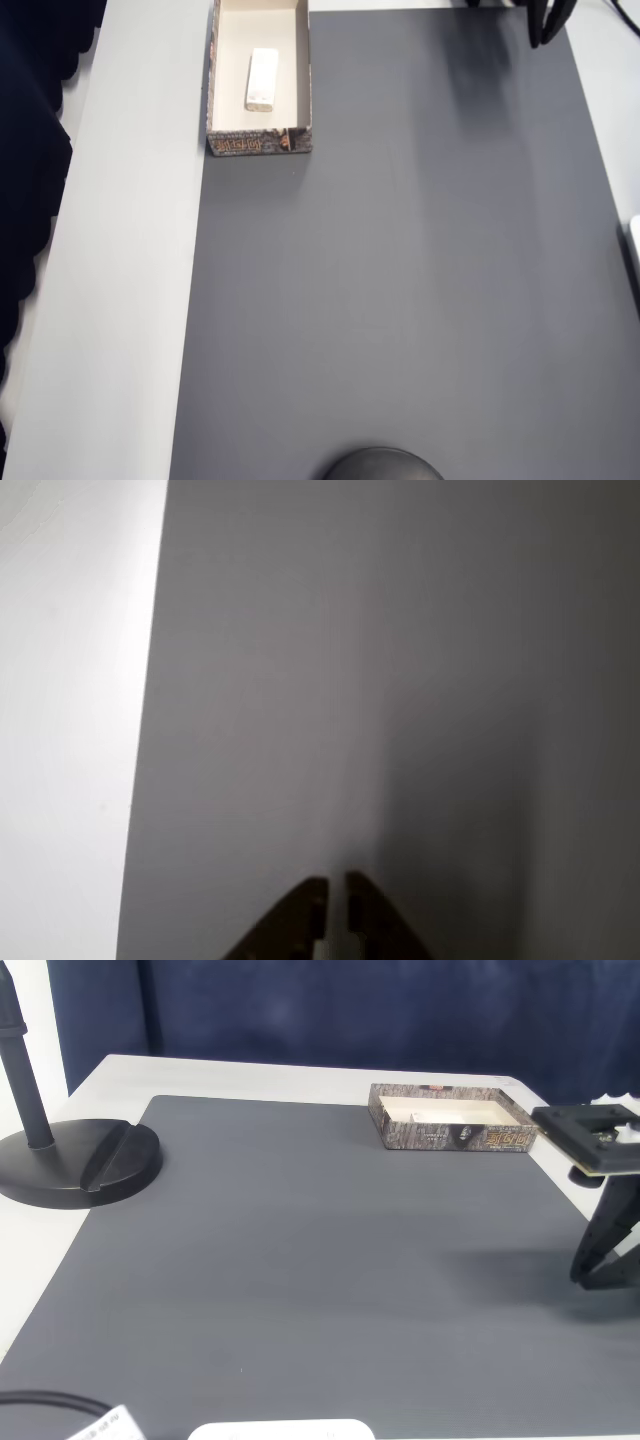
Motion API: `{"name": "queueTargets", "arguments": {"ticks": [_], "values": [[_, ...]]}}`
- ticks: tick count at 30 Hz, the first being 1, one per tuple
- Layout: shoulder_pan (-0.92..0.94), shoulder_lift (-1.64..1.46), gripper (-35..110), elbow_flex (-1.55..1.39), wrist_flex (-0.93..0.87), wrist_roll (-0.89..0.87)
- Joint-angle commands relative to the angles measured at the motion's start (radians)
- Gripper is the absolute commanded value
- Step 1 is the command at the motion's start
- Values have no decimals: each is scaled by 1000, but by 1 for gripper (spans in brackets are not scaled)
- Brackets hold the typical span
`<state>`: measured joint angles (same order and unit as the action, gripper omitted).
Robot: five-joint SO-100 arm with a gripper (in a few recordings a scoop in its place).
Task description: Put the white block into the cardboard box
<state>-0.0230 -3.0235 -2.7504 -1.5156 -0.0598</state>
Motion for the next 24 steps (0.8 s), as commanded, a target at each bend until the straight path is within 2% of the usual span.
{"name": "queueTargets", "arguments": {"ticks": [1, 24], "values": [[-20, -25, -2, -12, 49, 9], [-43, -133, -2, -164, 140, 71]]}}
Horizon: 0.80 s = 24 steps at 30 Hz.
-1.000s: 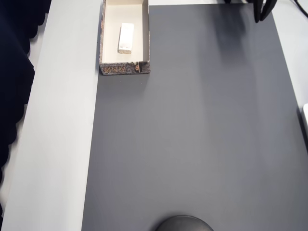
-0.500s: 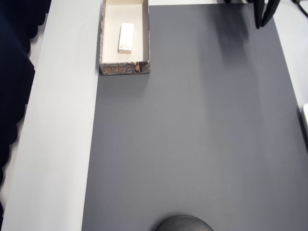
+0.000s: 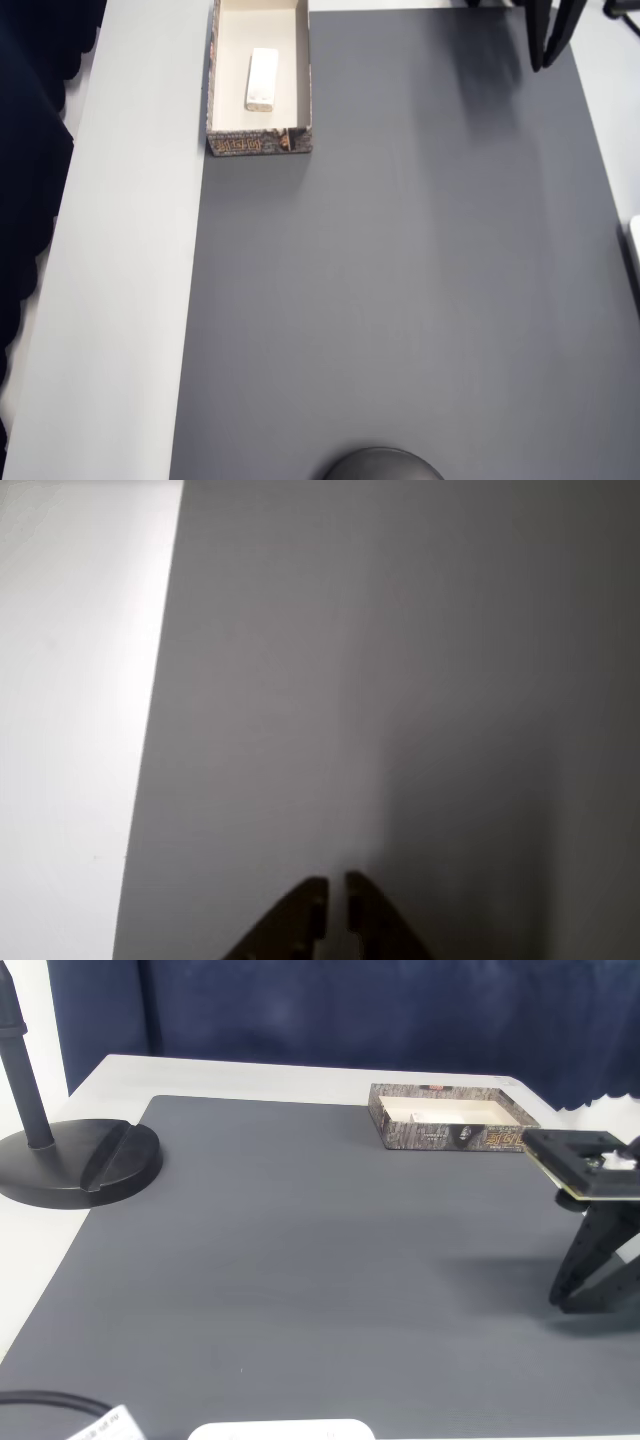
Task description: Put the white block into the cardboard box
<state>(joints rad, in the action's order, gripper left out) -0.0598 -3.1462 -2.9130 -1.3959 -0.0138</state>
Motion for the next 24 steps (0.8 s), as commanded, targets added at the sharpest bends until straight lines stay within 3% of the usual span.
{"name": "queueTargets", "arguments": {"ticks": [1, 24], "values": [[-6, -18, -2, -9, 23, 25], [-11, -179, -2, -178, 72, 28]]}}
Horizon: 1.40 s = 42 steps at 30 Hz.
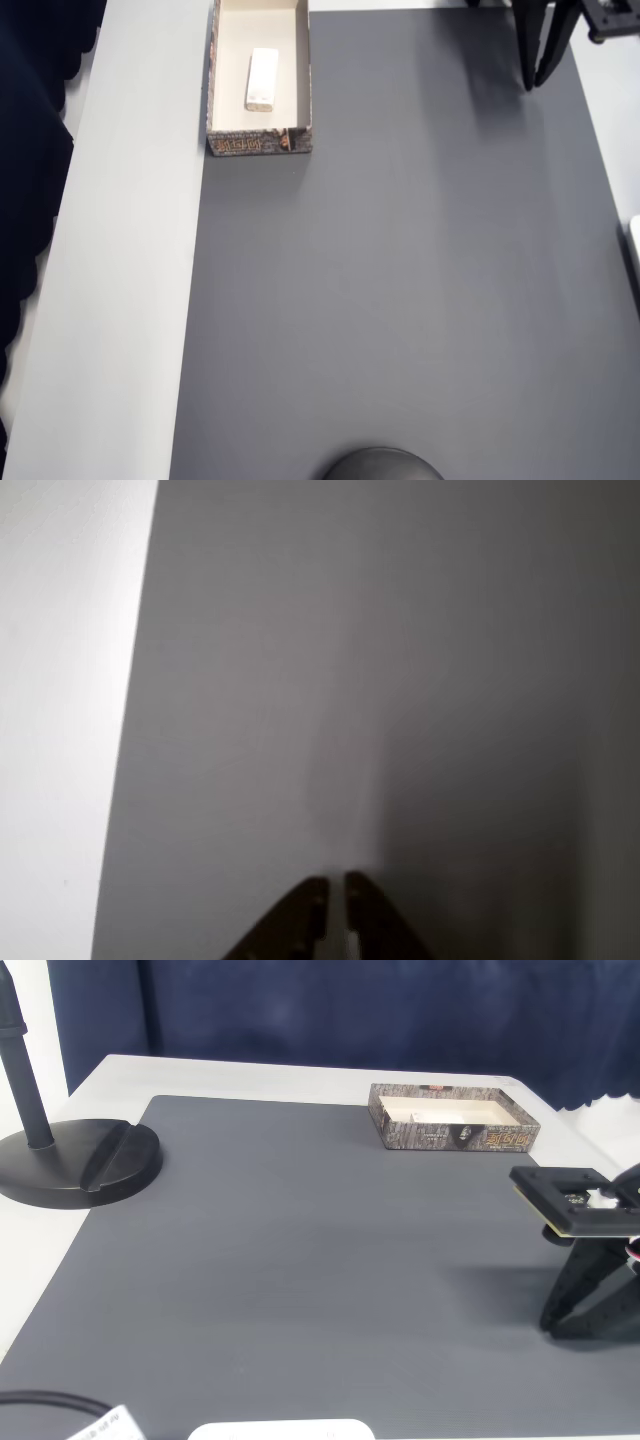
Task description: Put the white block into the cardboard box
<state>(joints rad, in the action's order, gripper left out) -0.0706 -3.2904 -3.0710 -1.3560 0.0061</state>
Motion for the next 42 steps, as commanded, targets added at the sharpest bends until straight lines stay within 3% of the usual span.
{"name": "queueTargets", "arguments": {"ticks": [1, 42], "values": [[5, -35, -2, -20, 32, 5], [86, -35, -2, -21, 21, 20]]}}
